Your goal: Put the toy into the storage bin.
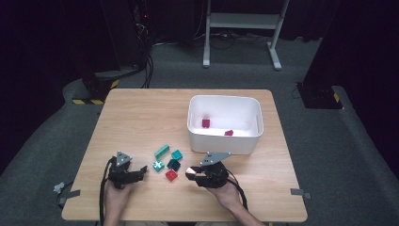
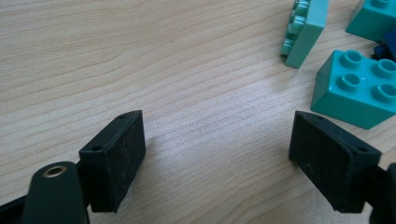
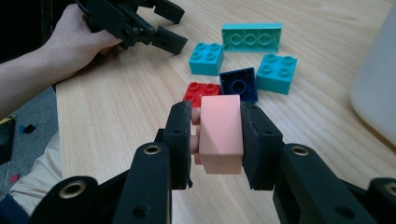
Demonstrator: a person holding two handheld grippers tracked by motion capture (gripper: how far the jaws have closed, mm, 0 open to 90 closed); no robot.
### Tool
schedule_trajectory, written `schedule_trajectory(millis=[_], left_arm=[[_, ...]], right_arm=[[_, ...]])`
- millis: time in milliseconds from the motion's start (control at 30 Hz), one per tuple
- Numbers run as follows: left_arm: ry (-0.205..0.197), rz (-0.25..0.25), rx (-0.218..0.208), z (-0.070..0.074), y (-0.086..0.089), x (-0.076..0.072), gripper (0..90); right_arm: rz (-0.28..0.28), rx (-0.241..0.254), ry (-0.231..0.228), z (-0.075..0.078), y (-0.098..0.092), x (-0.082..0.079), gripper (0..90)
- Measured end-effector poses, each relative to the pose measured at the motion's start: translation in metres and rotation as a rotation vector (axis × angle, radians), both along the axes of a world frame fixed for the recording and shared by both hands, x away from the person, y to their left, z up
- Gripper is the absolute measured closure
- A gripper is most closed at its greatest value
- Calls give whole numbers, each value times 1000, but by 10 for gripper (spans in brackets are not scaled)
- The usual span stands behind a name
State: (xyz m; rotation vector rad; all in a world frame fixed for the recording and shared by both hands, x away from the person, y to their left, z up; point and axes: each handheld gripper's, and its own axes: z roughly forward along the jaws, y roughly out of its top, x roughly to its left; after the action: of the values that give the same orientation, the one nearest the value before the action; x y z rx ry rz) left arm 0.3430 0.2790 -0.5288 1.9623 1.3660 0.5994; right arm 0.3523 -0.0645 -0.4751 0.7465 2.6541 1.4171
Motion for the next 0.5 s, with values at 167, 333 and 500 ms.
schedule_trajectory(millis=[167,333,500], left_arm=[[0,0,0,0,0,0,187],[0,2,-1,0,0,0,187],[0,0,-1,0,0,0,187]], right_arm=[[-7,2,-19,7,-4,1,671],[-8,5,-19,10,-5,4,671],[-3,6,-32,17,-6,5,671]])
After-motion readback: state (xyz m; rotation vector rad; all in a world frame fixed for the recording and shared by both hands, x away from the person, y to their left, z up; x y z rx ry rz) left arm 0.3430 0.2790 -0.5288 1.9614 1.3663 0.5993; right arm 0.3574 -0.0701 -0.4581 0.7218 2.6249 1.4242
